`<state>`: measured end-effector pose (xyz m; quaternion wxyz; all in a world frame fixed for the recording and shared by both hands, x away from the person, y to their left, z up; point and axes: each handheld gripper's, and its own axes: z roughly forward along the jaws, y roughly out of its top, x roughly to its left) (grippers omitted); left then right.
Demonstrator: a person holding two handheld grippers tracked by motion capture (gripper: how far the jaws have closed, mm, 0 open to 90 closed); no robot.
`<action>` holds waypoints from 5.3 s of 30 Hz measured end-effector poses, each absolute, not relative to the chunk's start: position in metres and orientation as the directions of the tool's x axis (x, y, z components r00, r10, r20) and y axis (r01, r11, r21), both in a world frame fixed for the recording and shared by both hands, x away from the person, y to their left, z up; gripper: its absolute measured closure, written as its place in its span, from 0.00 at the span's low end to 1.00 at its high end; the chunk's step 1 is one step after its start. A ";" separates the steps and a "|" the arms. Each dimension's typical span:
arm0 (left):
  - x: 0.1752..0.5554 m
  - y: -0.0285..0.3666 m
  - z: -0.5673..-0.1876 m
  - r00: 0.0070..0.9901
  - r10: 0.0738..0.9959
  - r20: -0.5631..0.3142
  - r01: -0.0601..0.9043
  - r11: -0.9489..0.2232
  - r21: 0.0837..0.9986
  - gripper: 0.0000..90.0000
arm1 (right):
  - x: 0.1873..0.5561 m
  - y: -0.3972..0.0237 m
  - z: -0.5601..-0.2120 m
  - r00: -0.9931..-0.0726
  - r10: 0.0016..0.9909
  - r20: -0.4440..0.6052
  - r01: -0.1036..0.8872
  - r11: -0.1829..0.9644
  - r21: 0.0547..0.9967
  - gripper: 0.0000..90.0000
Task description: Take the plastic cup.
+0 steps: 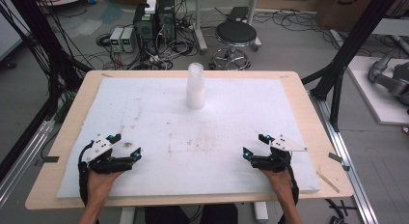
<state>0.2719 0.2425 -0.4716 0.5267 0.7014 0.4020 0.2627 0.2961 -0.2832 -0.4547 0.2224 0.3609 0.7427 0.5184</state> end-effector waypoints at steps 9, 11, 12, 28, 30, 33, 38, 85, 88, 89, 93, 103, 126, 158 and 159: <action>0.279 0.245 -0.461 0.552 0.829 -0.088 0.291 -0.093 0.952 0.08 | 0.296 -0.283 -0.455 -0.642 0.765 0.048 0.311 0.203 0.929 0.18; 0.281 0.244 -0.456 0.554 0.828 -0.083 0.285 -0.095 0.954 0.08 | 0.296 -0.283 -0.455 -0.642 0.765 0.048 0.312 0.203 0.928 0.18; 0.288 0.243 -0.438 0.568 0.820 -0.069 0.254 -0.096 0.962 0.08 | 0.297 -0.283 -0.455 -0.644 0.764 0.044 0.309 0.207 0.928 0.18; 0.383 0.210 -0.333 0.700 0.714 0.021 0.159 -0.184 0.970 0.08 | 0.298 -0.283 -0.455 -0.645 0.762 0.048 0.315 0.209 0.926 0.18; 0.396 0.204 -0.323 0.720 0.694 0.019 0.156 -0.188 0.970 0.08 | 0.298 -0.282 -0.455 -0.645 0.762 0.047 0.320 0.213 0.923 0.18; 0.415 0.197 -0.309 0.743 0.669 0.016 0.163 -0.204 0.965 0.08 | 0.298 -0.282 -0.455 -0.646 0.762 0.047 0.320 0.214 0.923 0.18; 0.440 0.183 -0.293 0.775 0.632 0.009 0.163 -0.213 0.963 0.08 | 0.298 -0.283 -0.455 -0.645 0.762 0.056 0.323 0.205 0.924 0.18; 0.556 0.065 -0.328 0.836 0.548 -0.030 0.381 -0.540 0.751 0.08 | 0.299 -0.283 -0.455 -0.652 0.756 0.061 0.331 0.210 0.920 0.18; 0.557 0.064 -0.329 0.830 0.556 -0.034 0.391 -0.538 0.747 0.08 | 0.300 -0.283 -0.455 -0.654 0.754 0.065 0.332 0.208 0.920 0.18; 0.557 0.064 -0.329 0.830 0.556 -0.034 0.391 -0.538 0.747 0.08 | 0.300 -0.283 -0.455 -0.654 0.754 0.065 0.332 0.208 0.920 0.18; 0.558 0.063 -0.331 0.831 0.556 -0.028 0.394 -0.552 0.735 0.10 | 0.300 -0.283 -0.455 -0.653 0.755 0.062 0.330 0.211 0.920 0.18; 0.559 0.059 -0.334 0.835 0.549 -0.030 0.398 -0.566 0.722 0.15 | 0.300 -0.282 -0.455 -0.652 0.754 0.075 0.345 0.207 0.916 0.18; 0.554 0.057 -0.333 0.855 0.518 -0.032 0.386 -0.595 0.705 0.37 | 0.301 -0.283 -0.455 -0.650 0.757 0.071 0.343 0.208 0.916 0.18; 0.540 0.070 -0.234 0.850 0.525 0.037 0.297 -0.536 0.790 0.42 | 0.300 -0.283 -0.455 -0.650 0.757 0.072 0.344 0.209 0.915 0.18; 0.539 0.071 -0.229 0.850 0.525 0.046 0.290 -0.539 0.791 0.42 | 0.300 -0.283 -0.455 -0.649 0.757 0.073 0.346 0.208 0.915 0.18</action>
